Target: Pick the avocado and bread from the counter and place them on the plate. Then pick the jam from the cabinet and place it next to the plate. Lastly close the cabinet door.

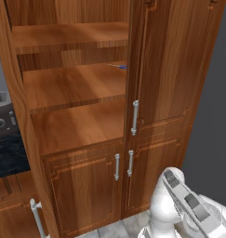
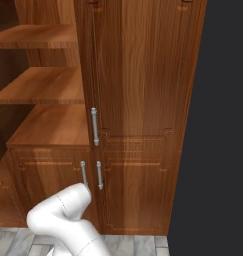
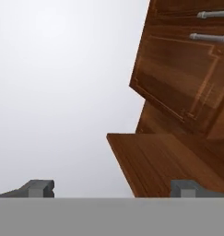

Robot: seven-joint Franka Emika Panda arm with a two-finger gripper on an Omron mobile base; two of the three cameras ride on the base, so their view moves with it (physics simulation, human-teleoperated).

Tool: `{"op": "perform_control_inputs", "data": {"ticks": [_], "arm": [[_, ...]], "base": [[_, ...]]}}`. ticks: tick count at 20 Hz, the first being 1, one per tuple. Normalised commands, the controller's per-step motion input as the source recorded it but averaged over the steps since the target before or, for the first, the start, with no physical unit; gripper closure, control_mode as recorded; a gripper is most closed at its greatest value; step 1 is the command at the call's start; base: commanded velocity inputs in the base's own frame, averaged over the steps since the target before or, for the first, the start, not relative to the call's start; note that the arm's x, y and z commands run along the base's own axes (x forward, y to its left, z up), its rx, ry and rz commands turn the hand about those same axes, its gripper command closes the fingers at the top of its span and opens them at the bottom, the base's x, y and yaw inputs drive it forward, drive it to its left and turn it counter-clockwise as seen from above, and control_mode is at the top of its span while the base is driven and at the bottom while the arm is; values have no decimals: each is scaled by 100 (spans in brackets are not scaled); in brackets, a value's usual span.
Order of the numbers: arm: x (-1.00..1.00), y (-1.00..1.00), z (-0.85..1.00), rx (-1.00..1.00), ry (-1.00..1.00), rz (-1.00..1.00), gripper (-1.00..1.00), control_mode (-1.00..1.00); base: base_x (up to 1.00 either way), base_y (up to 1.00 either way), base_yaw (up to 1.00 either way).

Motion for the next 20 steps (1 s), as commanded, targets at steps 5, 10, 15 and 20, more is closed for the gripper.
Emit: {"op": "perform_control_inputs", "data": {"ticks": [5, 10, 15, 20], "arm": [[-96, -17, 18, 26, -1, 5, -100, -100], [-74, 0, 3, 17, 1, 10, -100, -100], [-67, 0, 0, 14, 8, 12, -100, -100], [-67, 0, 0, 19, 13, 12, -100, -100]], "base": [[0, 0, 0], [0, 0, 0], [0, 0, 0], [0, 0, 0]]}}
